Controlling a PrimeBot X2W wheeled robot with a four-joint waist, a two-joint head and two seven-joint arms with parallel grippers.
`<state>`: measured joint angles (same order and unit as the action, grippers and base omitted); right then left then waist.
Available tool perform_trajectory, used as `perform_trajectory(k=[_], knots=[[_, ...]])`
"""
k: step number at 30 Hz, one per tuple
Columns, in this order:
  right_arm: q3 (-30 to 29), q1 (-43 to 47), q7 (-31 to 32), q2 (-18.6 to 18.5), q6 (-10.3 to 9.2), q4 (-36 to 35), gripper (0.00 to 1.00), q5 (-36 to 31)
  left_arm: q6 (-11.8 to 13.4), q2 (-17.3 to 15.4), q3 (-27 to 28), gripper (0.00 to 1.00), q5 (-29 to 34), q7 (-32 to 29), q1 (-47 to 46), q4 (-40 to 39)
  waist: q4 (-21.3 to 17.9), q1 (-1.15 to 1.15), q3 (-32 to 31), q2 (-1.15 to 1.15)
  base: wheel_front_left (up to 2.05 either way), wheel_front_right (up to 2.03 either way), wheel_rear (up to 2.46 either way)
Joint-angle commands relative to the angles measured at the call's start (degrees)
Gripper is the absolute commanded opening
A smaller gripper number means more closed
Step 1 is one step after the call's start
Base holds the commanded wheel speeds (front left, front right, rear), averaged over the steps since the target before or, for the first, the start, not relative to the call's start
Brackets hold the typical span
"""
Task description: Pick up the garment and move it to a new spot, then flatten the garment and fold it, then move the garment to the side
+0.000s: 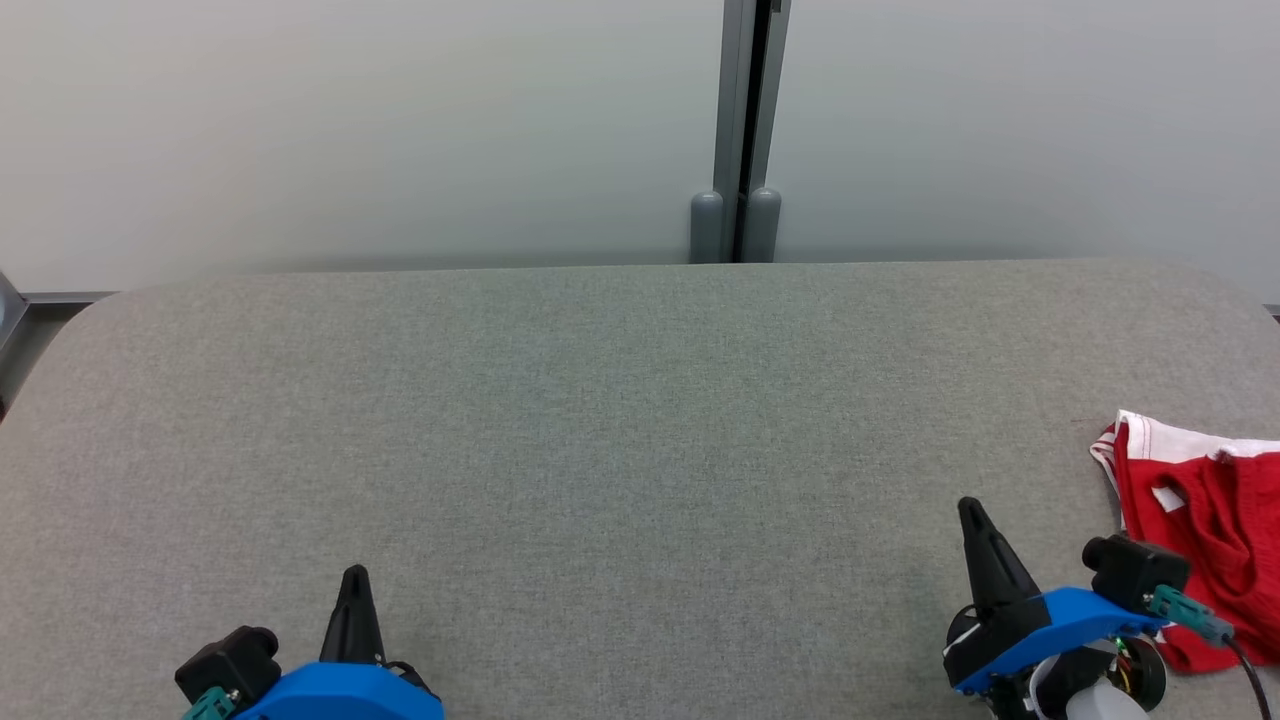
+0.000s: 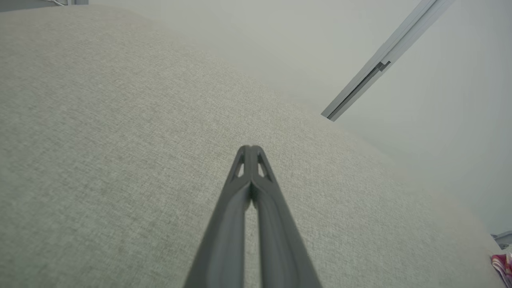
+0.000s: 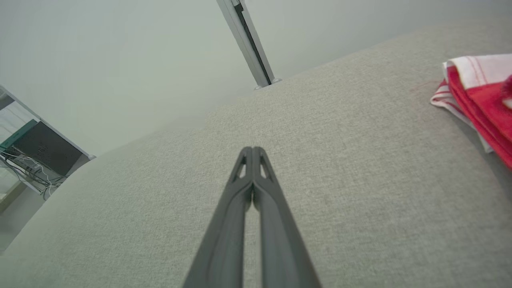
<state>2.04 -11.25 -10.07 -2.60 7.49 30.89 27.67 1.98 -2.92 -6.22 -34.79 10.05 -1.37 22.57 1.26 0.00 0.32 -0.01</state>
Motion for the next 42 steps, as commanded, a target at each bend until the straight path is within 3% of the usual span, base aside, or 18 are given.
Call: perform_trajectory(k=[1,42], knots=[[-0.4,-0.3,0.5,-0.2,0.0,-1.6,0.0,2.3,-0.4,0.0,0.6,0.0,-2.0,-0.6,-1.7,-1.2,0.0,0.0,0.0,0.0,0.0,0.0,0.0],[-4.6,2.5,8.7,-0.3,0.01,-9.6,0.0,34.0,-5.1,0.0,6.9,0.0,-30.2,-8.7,-3.6,-5.1,-0.5,0.0,-0.1,0.01,0.0,0.0,0.0]])
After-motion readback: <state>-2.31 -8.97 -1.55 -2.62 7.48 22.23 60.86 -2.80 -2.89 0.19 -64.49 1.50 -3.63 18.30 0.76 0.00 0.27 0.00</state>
